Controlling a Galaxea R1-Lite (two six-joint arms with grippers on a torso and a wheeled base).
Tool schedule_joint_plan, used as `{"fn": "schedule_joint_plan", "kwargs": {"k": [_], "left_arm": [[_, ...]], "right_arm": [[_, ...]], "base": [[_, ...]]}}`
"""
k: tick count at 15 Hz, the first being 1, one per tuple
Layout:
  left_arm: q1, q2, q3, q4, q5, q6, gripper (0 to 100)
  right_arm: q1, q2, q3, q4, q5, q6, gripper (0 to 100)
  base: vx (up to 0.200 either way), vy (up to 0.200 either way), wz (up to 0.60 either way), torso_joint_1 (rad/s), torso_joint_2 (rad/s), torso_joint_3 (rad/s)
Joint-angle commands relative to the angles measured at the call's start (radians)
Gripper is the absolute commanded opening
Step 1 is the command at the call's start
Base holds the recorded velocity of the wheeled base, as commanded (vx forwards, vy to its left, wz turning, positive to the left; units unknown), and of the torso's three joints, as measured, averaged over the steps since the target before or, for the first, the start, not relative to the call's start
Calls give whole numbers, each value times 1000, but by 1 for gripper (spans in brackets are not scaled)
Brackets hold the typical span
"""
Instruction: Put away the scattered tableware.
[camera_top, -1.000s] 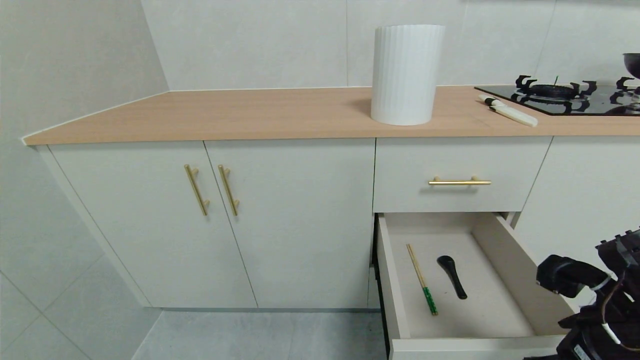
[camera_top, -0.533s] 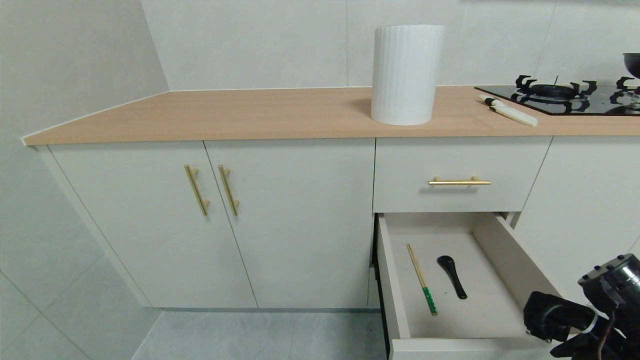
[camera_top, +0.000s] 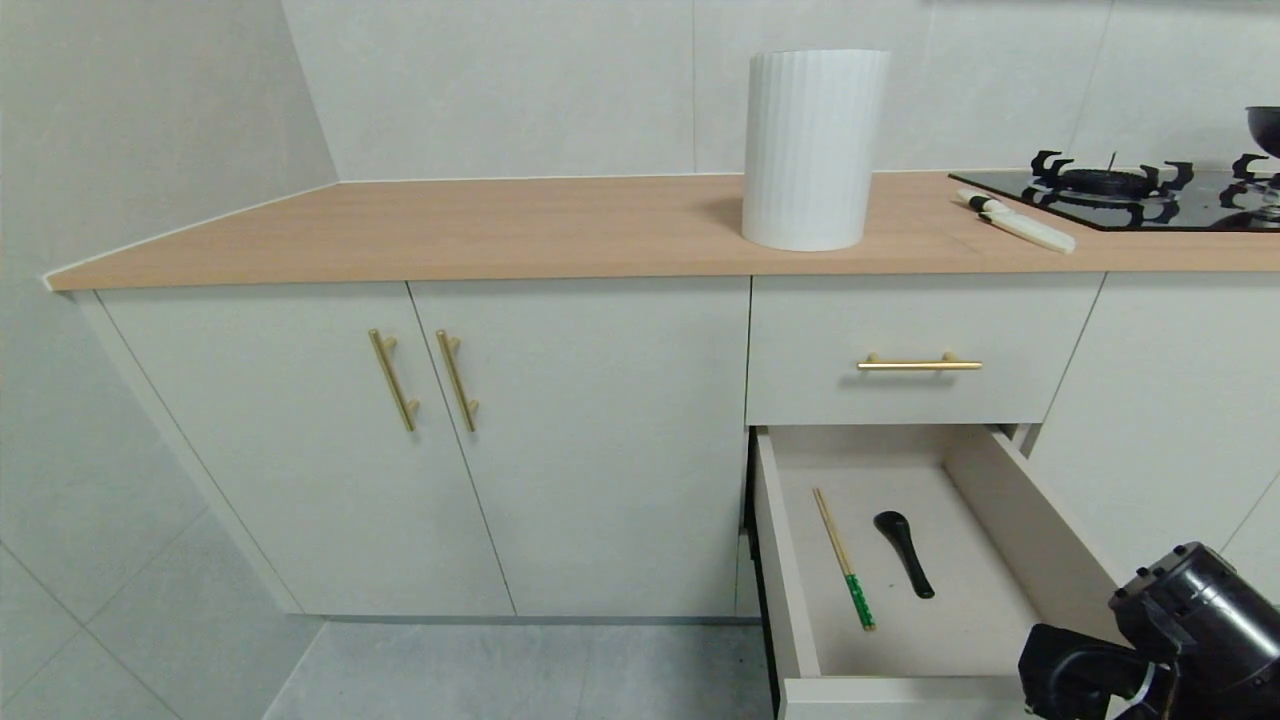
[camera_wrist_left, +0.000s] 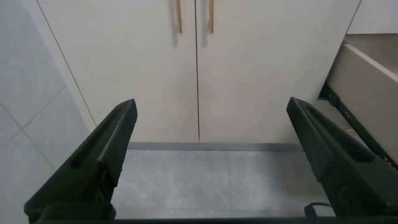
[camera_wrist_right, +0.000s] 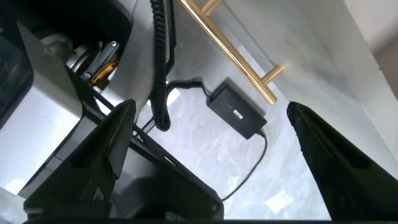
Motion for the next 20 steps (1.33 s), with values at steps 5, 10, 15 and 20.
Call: {"fn": "schedule_joint_plan", "kwargs": {"k": [5,10,15,20], "left_arm": [[0,2,0,0,-1,-1,100],[0,2,0,0,-1,-1,100],[0,2,0,0,-1,-1,100],[0,2,0,0,-1,0,100]], "right_arm": [[-19,87,-6,-105,-31,70,100],[-22,158,-6,-234,-86,167,100],[-30,265,-47,-378,-135,337,100],[-68,362,-55,-541,-172,384,100]], "base": [[0,0,0,0,0,0],[0,0,0,0,0,0],[0,0,0,0,0,0],[0,0,0,0,0,0]]}}
